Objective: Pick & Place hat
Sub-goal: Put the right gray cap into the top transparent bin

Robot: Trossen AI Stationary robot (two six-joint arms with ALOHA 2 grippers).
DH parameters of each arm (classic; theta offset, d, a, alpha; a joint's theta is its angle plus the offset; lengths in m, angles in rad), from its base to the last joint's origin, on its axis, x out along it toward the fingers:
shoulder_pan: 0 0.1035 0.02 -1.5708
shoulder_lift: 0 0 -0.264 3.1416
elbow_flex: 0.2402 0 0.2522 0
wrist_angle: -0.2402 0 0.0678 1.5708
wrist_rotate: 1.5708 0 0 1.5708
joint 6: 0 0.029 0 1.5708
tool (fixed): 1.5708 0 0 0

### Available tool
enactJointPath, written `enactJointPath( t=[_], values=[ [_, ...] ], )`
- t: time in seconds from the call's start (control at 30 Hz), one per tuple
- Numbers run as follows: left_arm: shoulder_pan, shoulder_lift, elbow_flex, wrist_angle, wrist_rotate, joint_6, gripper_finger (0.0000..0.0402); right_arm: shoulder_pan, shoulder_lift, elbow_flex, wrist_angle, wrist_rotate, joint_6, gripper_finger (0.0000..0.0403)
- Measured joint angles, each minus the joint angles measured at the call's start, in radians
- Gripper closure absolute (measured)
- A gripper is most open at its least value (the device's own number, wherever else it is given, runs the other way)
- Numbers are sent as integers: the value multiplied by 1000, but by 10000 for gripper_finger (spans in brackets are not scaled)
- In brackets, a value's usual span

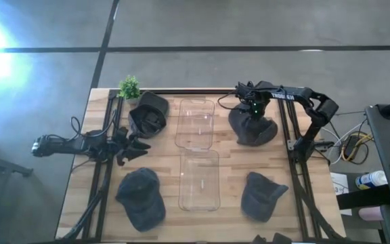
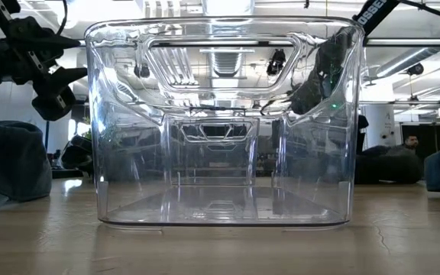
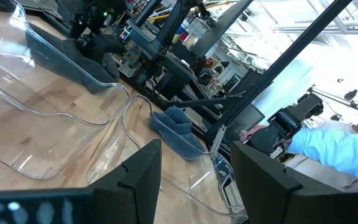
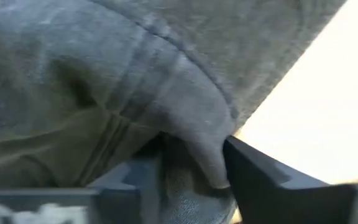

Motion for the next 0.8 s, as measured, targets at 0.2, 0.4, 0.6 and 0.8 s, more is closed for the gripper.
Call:
enactJointPath(
  t=[0.2,0.4,0.6,0.8],
  values=[
    [0,0,0,0,0,0,216,1,-16,20,-13,-4,-23,380],
    [0,0,0,0,0,0,216,0,-63,83,-122,-34,35,392],
    [0,0,0,0,0,0,216,7,-195,171,-144,-280,244,393],
    [0,0,0,0,0,0,216,87,-331,243,29,-461,517,394]
  ],
)
